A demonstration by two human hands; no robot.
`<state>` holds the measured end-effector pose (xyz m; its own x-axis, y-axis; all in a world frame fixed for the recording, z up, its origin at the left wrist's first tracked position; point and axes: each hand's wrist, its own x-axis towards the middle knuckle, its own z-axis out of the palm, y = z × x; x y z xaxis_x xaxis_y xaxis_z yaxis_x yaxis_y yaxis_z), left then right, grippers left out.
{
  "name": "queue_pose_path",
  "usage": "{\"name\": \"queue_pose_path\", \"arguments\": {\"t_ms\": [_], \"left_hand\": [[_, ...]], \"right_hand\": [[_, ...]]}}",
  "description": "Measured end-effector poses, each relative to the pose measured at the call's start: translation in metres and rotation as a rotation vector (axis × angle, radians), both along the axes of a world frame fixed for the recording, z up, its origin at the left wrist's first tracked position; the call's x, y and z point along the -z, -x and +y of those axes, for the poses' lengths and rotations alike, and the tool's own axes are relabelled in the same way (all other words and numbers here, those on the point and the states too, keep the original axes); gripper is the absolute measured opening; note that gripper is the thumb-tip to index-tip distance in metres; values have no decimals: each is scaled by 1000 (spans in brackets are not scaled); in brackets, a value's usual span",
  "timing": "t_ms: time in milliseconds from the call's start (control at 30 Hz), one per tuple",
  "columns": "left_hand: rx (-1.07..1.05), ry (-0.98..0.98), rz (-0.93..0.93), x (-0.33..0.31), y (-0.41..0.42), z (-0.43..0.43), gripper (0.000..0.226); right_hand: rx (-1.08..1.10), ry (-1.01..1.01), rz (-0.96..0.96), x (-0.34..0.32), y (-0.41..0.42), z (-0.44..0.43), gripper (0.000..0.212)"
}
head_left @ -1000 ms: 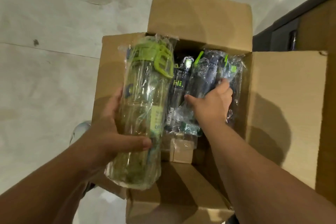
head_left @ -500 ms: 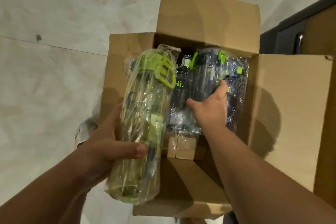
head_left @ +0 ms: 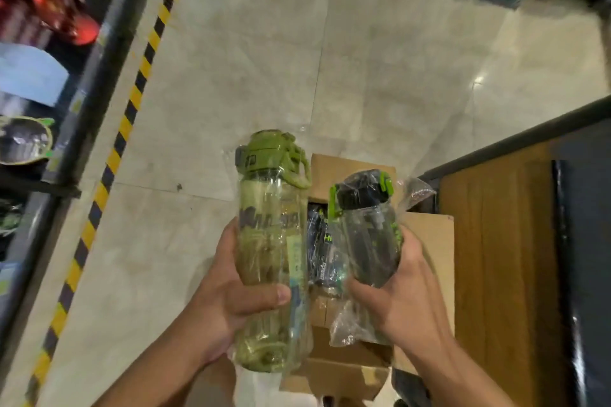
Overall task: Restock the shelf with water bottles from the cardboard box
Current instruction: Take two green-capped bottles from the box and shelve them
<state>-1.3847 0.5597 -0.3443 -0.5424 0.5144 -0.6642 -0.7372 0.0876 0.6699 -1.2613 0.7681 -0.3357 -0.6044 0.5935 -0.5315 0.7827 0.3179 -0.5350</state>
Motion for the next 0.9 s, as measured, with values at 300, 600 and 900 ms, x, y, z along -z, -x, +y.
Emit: {"name": "queue_pose_path", "arguments": {"t_ms": [300, 600, 900], "left_hand": [[61, -116, 309, -236, 64, -54, 108], [51, -148, 566, -351, 49, -57, 105], [-151, -193, 746, -400, -85, -55, 115]], "right_hand": [[5, -131, 196, -286, 48, -62, 79], [8, -153, 408, -379, 26, -73, 85], [-221, -93, 645, -442, -68, -36, 82]]}}
